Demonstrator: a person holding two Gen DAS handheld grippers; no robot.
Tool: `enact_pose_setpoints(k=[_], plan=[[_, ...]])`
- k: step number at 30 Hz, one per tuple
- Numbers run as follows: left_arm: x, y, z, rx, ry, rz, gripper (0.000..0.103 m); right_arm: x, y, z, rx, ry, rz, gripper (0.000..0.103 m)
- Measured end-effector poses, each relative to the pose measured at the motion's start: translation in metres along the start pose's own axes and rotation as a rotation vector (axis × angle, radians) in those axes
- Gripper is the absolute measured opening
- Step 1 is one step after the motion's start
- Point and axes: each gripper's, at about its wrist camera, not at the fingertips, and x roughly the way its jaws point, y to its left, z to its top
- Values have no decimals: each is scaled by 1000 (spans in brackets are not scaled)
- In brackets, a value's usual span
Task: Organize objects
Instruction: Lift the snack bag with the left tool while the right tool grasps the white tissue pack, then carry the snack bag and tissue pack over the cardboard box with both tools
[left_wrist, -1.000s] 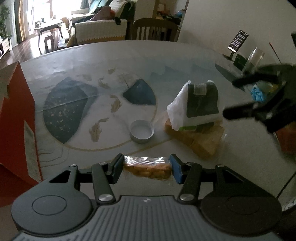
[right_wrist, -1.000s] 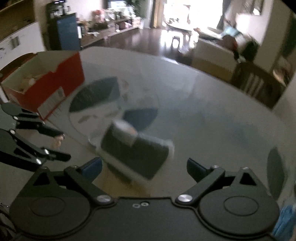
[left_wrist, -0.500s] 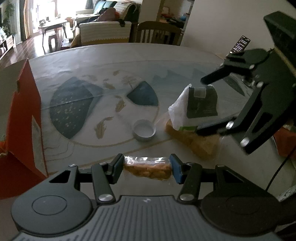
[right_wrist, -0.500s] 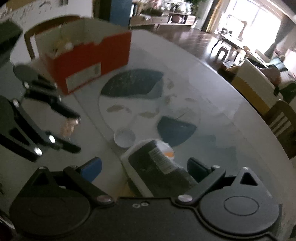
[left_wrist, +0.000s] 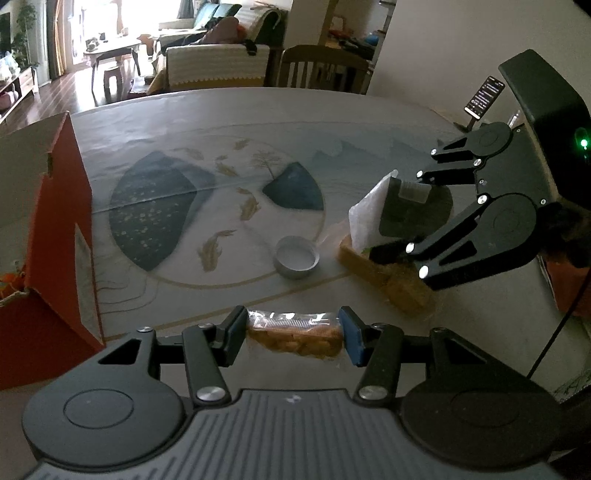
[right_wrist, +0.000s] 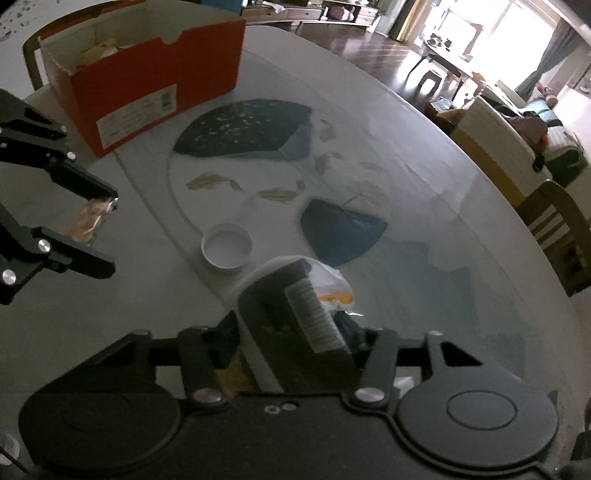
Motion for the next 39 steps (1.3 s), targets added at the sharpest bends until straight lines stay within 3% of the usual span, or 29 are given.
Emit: enact_pose_setpoints(k=[7,22,39], plan=[[-4,2,2,8,-7,-17,53,-18,-4,2,42,-14,3,43],[-38,7,19,64,-55,-82,53,-74,16,22,232,-117,44,42],[-97,69,21,86,-115,-89,53,-92,60,82,449,-156,113,43]])
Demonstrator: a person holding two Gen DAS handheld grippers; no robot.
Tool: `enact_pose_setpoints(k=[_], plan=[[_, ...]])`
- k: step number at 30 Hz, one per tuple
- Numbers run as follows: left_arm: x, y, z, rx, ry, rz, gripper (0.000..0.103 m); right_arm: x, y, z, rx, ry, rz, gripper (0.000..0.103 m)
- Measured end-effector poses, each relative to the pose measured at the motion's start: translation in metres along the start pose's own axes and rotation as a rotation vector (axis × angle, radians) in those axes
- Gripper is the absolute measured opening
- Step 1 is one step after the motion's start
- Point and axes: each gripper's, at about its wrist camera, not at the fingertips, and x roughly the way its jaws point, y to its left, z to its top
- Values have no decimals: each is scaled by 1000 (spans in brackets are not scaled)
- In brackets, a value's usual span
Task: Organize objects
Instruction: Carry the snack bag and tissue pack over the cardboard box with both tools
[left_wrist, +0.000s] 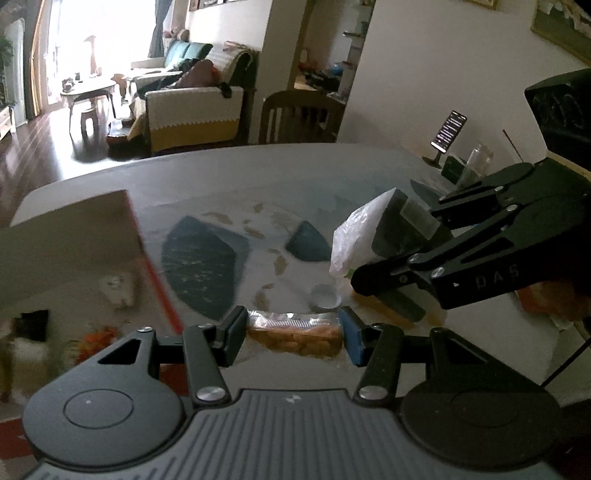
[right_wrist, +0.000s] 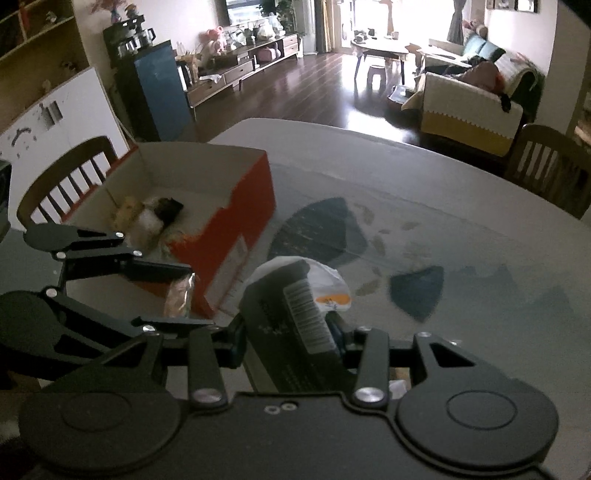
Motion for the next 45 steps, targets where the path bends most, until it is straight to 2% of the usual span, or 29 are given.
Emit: enact_pose_setpoints(k=[9,22,33,45], plan=[[-32,55,1,1,-32,50,53,23,50,34,30,3,15,43],[-56,144,11,30,-46,178,53,73,105,95,70,-15,29,43],[-34,197,3,26,42,247,53,136,126,126,77,33,-14,44],[-7,208,-9,36,111,239,53,191,151,127,1,110,-80,45]])
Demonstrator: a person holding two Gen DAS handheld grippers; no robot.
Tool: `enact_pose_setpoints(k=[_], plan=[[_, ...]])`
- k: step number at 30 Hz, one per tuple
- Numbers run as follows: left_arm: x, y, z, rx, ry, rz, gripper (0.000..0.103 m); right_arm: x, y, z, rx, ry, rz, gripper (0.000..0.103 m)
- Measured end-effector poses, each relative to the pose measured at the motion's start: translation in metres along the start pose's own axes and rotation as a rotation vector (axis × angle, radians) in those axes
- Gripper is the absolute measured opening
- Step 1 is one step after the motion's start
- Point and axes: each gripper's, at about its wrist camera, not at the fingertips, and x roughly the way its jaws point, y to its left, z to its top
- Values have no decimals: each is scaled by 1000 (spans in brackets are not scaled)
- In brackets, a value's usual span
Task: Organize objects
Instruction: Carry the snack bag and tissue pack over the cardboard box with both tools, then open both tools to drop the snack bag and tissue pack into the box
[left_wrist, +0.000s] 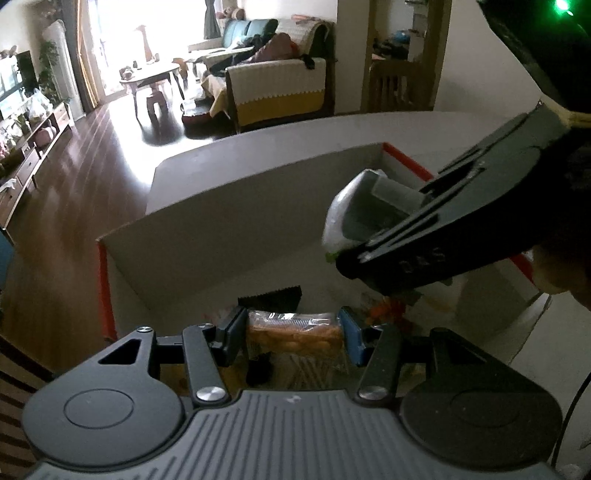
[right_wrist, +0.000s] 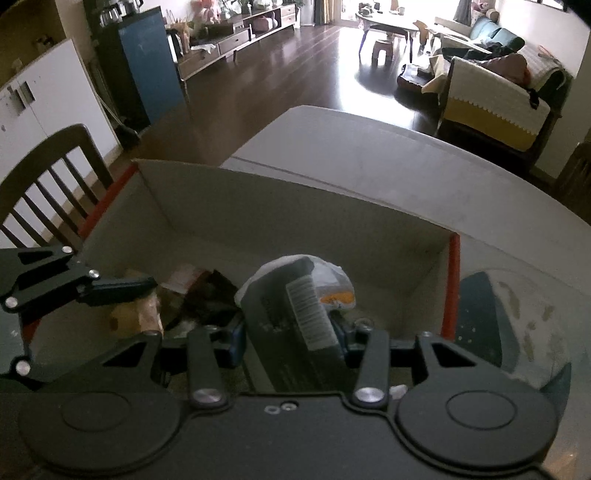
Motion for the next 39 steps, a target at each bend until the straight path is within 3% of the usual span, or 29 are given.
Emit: enact_pose_setpoints(k=[8,16,21,25,37,39], plan=[[10,0,-6,-3,44,-11,54,13,1,-3,-5,30,-13,48],[18,-3,-5,9,108,-9,54,6,-3,-5,2,25,-3,58],[19,0,-7,-19,130,-5,63,-7,-6,-7,4,7,15,65],[15,0,-6,-22,118,-3,71,-16,-9,-9,9,-4,28,70],[-11,-10,-4,-46,49,13,74,-59,-12,-15,-19,-68,108,83],[-17,-13,-5,-54,40,20,79,-67,-10,-15,-29,-80,118,85]])
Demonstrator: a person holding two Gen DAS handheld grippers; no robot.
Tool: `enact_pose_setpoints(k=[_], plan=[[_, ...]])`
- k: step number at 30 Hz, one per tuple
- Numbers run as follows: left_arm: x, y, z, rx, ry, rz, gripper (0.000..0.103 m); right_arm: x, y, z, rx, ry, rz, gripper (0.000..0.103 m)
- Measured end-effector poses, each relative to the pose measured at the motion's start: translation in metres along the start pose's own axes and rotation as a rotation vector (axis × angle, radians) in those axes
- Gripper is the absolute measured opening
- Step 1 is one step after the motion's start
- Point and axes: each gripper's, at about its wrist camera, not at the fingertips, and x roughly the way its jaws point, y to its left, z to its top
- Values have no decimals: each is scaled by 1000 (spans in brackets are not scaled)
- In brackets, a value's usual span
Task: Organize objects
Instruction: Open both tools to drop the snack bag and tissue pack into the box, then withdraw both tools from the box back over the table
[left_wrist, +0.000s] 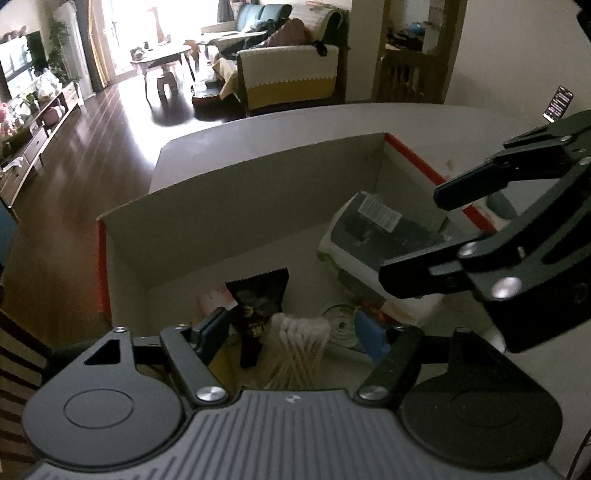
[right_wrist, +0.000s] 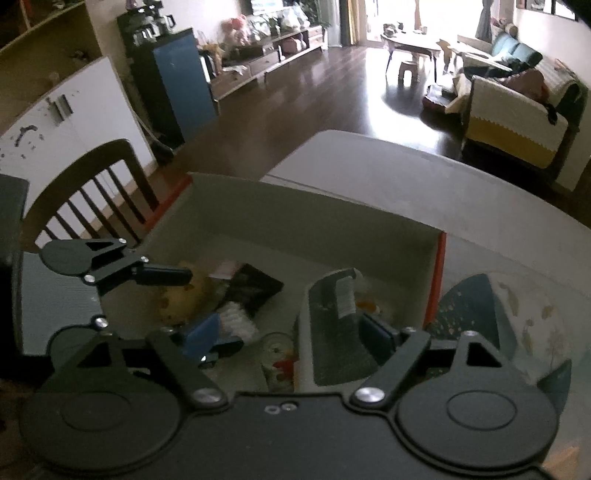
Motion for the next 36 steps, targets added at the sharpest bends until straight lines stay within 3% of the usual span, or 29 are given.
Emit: enact_pose_setpoints(k=[9,17,26,36], plan=[[-30,-5,-2,-40,-47,28,84,-37,3,-13,-35,-59,57,94],[-53,-13,-7,-110,-95,23,102,-68,-7,-32,-48,-95,78,96],[-69,-46,-10,-153,-128,21,102,-108,-36,-69,-34,-130,69,96],[-73,-111,-3,-108,-164,-34,102,-138,-92,-118,34,-123,-4,96]])
